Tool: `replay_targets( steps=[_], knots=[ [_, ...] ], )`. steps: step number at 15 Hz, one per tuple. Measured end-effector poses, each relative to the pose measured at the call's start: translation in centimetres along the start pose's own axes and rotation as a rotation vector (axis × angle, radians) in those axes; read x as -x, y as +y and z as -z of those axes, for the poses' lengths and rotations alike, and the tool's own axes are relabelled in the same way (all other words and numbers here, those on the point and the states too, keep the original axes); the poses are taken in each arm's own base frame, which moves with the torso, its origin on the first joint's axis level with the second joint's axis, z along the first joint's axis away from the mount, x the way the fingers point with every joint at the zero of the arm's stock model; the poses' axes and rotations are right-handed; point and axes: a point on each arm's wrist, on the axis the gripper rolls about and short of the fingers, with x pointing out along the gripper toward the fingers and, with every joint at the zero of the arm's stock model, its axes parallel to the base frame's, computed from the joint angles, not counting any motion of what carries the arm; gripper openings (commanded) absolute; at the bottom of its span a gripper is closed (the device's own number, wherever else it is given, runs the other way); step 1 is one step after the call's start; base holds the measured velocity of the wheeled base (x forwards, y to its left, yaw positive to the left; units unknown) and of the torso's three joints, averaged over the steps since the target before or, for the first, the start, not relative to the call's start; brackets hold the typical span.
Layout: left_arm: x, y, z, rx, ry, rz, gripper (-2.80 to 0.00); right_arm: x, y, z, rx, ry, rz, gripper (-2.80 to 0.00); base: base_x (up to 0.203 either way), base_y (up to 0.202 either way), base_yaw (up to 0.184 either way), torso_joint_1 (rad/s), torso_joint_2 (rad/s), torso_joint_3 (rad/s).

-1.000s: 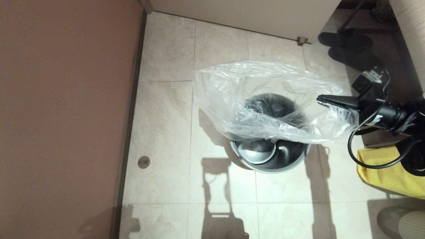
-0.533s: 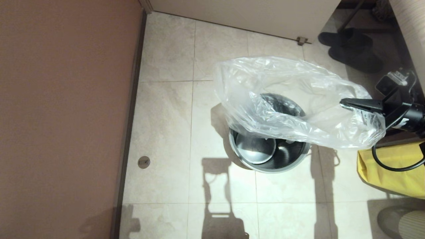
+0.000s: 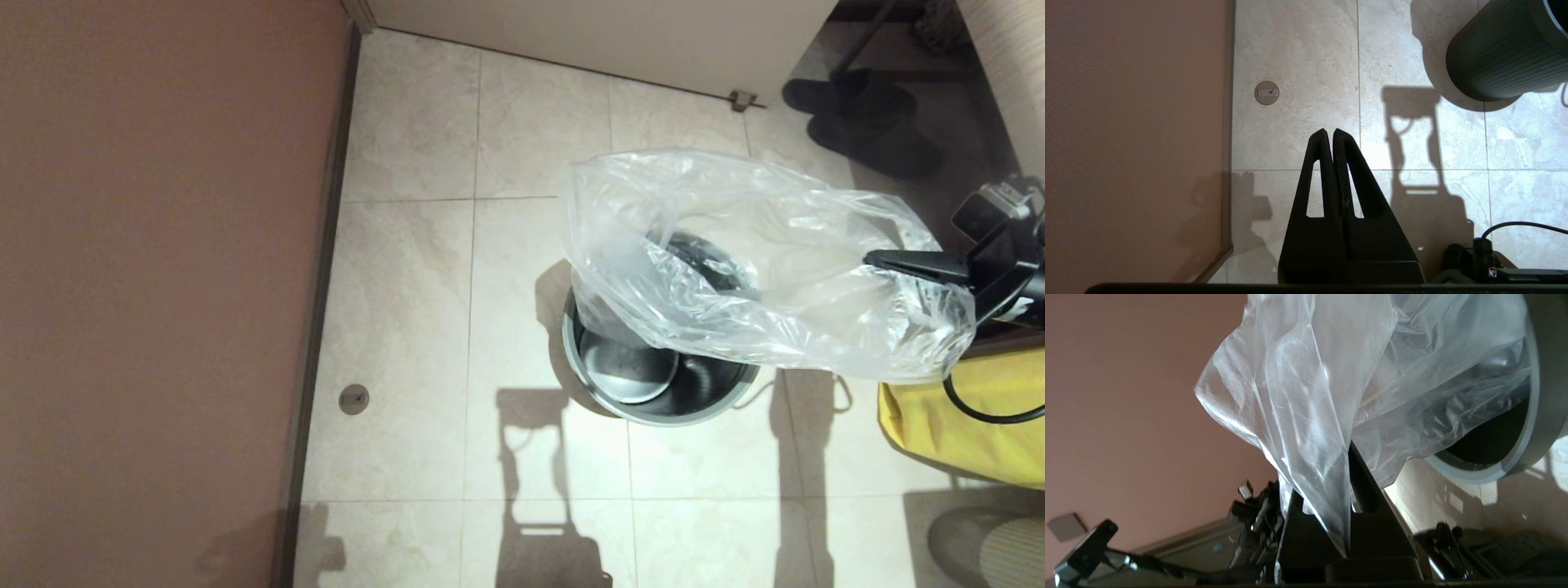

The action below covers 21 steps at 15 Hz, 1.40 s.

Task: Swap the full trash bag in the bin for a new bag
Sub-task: Put the new garbage bag on the trash can

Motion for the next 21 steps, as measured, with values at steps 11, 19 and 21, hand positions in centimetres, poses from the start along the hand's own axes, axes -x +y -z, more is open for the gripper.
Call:
replay_targets(
  steps=[11, 19, 21],
  knots=[
    [0.0, 0.0, 0.0, 0.0, 0.0, 0.0, -2.8, -0.6, -2.1, 1.0, -0.009, 0.07, -0.004, -2.8, 0.0, 0.0, 0.0, 0.0, 0.0, 0.0],
    [0.0, 0.0, 0.0, 0.0, 0.0, 0.0, -2.8, -2.2, -2.2, 1.8, 0.007, 0.087, -0.027, 0.0, 0.0, 0.0, 0.0, 0.0, 0.0, 0.0],
    [0.0, 0.0, 0.0, 0.0, 0.0, 0.0, -2.8, -1.9, -2.0, 1.8, 0.002, 0.08, -0.023, 0.0, 0.0, 0.0, 0.0, 0.0, 0.0, 0.0]
  ],
)
